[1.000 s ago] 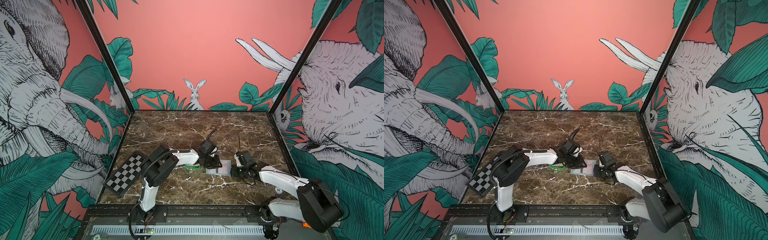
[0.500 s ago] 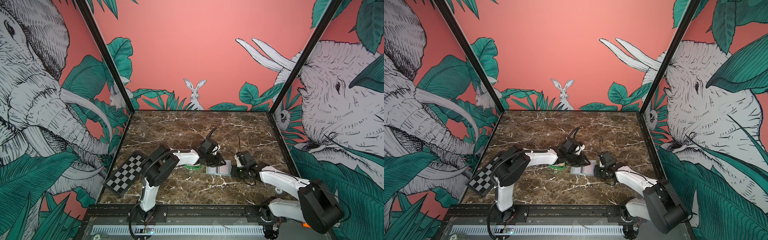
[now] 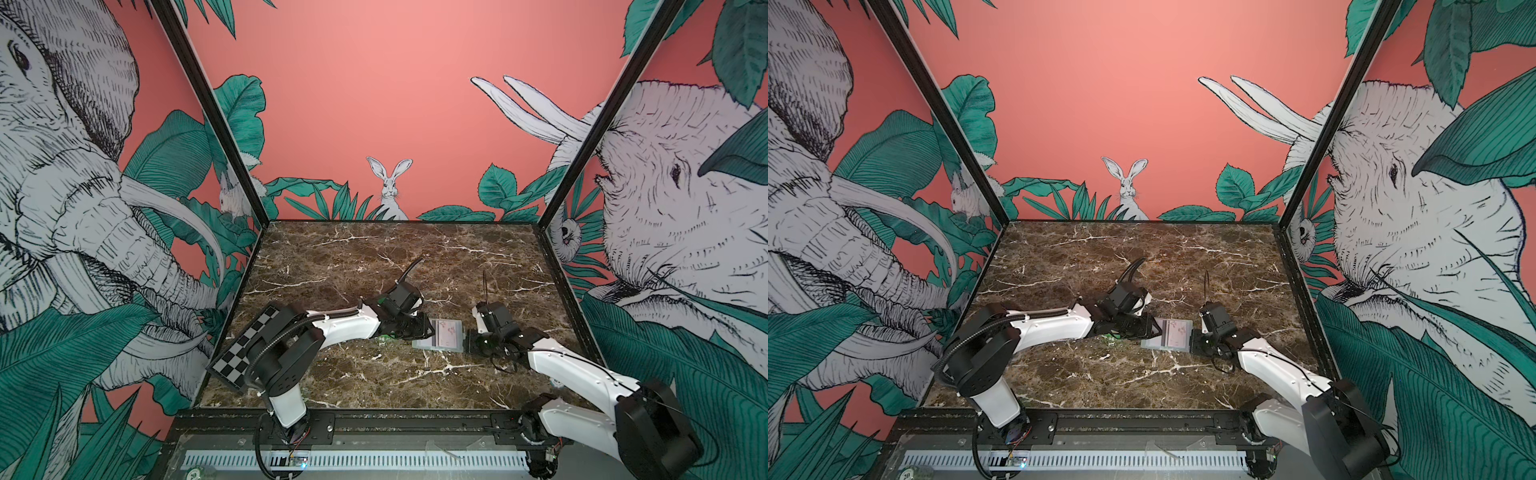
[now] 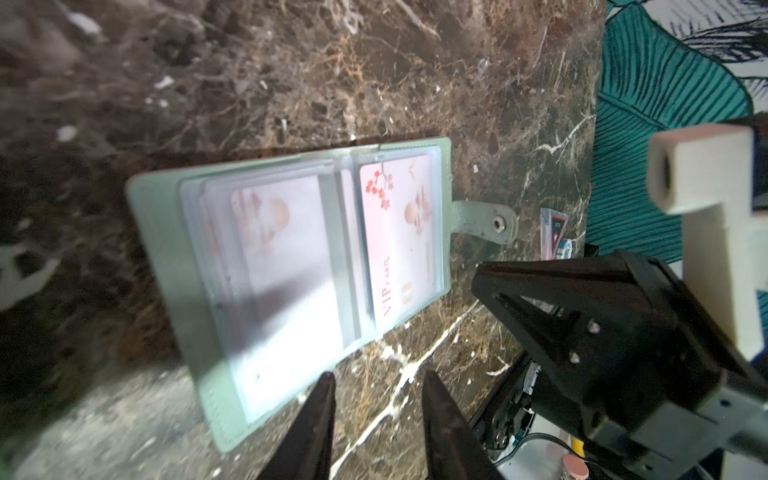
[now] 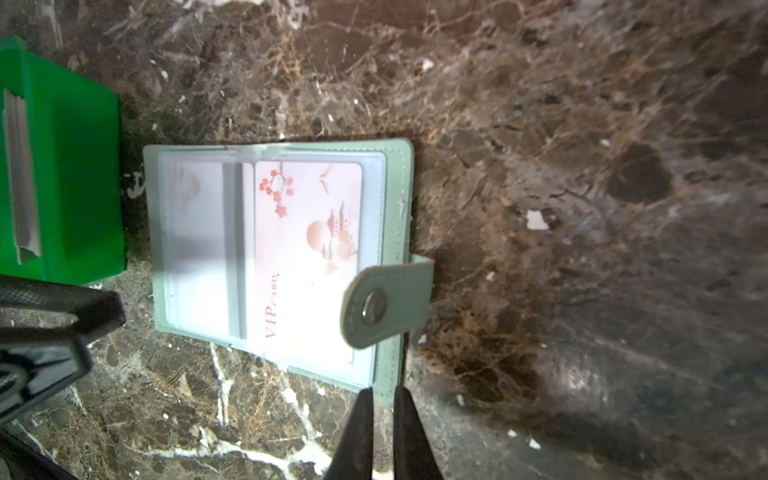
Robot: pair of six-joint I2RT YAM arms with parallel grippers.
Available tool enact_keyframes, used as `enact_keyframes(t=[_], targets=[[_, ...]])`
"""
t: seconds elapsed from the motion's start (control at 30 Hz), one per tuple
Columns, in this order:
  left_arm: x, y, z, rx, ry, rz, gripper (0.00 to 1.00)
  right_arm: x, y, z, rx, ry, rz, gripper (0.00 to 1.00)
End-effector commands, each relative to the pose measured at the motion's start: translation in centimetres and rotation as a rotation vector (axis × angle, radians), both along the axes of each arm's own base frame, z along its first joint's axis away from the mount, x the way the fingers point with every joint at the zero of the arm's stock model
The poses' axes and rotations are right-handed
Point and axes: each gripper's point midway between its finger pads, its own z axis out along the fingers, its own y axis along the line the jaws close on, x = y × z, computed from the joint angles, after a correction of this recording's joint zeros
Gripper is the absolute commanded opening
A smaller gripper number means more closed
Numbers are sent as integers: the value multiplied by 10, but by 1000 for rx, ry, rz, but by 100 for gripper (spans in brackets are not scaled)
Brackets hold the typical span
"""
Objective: Put the credit cards into the card holder
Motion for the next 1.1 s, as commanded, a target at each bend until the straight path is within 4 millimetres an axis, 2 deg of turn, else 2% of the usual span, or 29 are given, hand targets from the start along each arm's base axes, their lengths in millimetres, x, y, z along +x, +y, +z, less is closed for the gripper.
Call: enact_keyframes(t=[0.0,0.23,0.5,0.73,0.8,0.93,1.07], targets=[[-5,22,-7,66,-18,23,39,-1,3,7,16,-9,6,13],[0,34,-19,124,-30,38,39,1,4,13,20,-19,1,13],[21,56,-26,192,-59,84,39,-3,-2,9,-21,-8,0,14],[36,74,-23,194,-75,119,39,-4,-3,11,-18,-15,-9,15],[37,74,-22,184,-72,113,39,-4,-2,12,-14,-17,-10,15],[33,60,-19,96,-55,80,39,-3,1,14,0,-19,-9,15],[26,62,-25,77,-27,87,40,-3,-1,14,-13,-22,-11,16]])
